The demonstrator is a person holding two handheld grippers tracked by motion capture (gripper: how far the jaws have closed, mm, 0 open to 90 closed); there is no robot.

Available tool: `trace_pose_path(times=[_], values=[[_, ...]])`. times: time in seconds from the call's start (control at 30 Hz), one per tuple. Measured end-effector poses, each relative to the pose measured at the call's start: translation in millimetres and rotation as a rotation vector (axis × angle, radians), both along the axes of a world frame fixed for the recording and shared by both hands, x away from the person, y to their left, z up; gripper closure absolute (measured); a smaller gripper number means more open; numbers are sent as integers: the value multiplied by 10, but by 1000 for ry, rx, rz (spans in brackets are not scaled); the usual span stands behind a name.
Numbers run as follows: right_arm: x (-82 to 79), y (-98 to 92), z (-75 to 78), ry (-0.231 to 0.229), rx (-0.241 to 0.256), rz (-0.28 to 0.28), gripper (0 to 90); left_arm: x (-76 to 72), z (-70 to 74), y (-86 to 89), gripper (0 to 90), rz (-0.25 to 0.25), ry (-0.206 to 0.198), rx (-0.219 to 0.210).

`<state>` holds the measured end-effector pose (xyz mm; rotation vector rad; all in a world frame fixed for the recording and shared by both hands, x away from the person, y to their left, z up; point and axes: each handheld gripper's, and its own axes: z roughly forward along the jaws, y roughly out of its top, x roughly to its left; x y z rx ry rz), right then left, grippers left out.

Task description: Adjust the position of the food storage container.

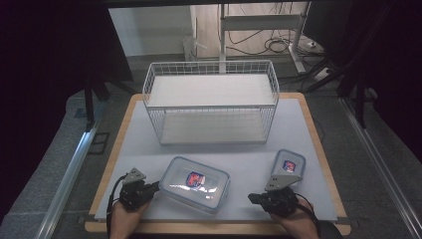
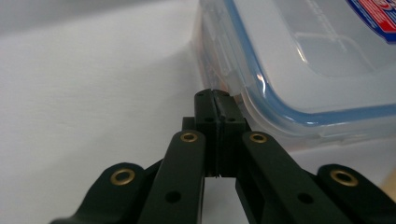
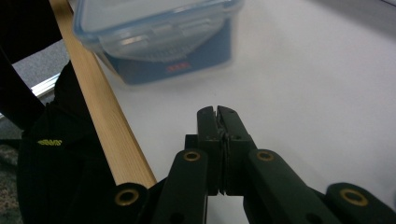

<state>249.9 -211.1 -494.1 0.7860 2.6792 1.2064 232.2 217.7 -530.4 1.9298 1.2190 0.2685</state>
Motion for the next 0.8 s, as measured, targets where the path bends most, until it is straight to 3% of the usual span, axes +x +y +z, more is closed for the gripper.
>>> trace_pose_path(times=[0.2, 0.33, 0.47, 0.8], values=[[32, 87, -36, 25, 20, -2, 887, -29, 17, -174, 900, -44, 12, 0], [53, 149, -63, 28, 5, 0, 884, -33, 23, -311, 900, -77, 19, -4], [85, 140, -60, 7, -21, -36, 889, -28, 32, -417, 900, -75, 24, 24], [308, 88, -40, -20, -41, -118, 896, 35, 26, -507, 900, -68, 45, 22]])
